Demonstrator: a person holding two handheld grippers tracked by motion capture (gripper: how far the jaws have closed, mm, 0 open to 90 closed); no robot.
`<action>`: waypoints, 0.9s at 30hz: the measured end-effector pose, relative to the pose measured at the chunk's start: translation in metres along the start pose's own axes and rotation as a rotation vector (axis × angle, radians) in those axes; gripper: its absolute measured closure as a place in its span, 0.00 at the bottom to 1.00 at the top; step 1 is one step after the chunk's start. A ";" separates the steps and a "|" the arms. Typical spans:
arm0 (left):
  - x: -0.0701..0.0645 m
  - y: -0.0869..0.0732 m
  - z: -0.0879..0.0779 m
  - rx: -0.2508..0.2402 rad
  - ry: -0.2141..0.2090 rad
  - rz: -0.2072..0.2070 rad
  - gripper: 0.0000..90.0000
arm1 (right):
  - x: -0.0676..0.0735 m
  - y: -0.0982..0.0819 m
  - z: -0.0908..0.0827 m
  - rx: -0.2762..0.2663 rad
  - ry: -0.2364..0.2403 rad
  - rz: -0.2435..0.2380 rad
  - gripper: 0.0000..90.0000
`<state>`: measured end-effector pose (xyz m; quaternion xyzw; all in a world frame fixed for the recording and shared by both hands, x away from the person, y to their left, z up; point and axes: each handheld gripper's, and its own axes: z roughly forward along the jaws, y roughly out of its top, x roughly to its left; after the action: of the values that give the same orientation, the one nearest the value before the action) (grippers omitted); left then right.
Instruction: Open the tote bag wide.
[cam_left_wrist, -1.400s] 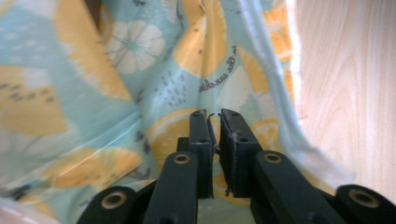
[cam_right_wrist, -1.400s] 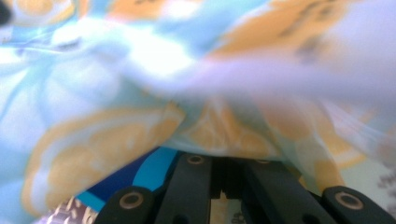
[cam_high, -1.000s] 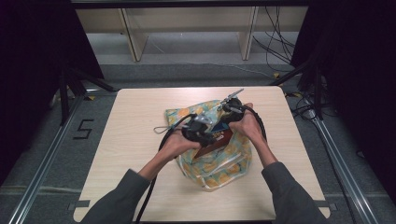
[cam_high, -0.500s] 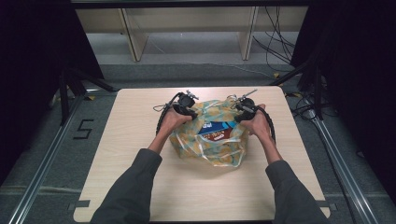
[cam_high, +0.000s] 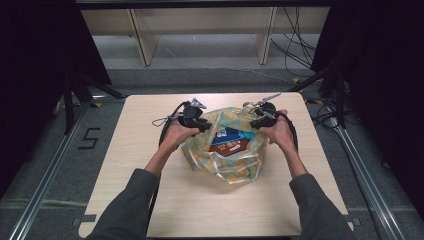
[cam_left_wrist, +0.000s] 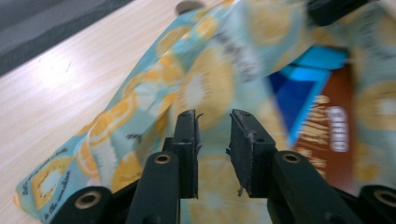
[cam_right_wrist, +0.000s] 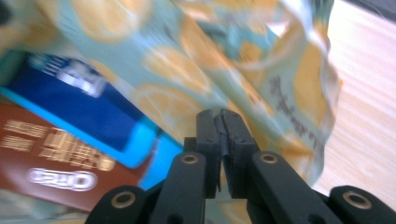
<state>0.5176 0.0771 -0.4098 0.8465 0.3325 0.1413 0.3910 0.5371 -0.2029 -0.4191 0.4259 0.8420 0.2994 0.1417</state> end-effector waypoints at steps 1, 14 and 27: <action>-0.002 0.000 -0.004 -0.016 -0.011 -0.009 0.76 | 0.002 0.000 -0.003 -0.014 0.005 0.003 0.97; -0.008 -0.022 -0.049 -0.128 -0.029 -0.073 0.62 | 0.016 -0.005 -0.036 -0.068 0.034 -0.044 0.93; -0.020 -0.045 -0.072 -0.166 -0.029 -0.084 0.45 | 0.012 -0.025 -0.051 -0.114 0.024 -0.050 0.80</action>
<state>0.4464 0.1259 -0.3966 0.7984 0.3490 0.1398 0.4702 0.4886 -0.2240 -0.3946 0.3921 0.8357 0.3483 0.1631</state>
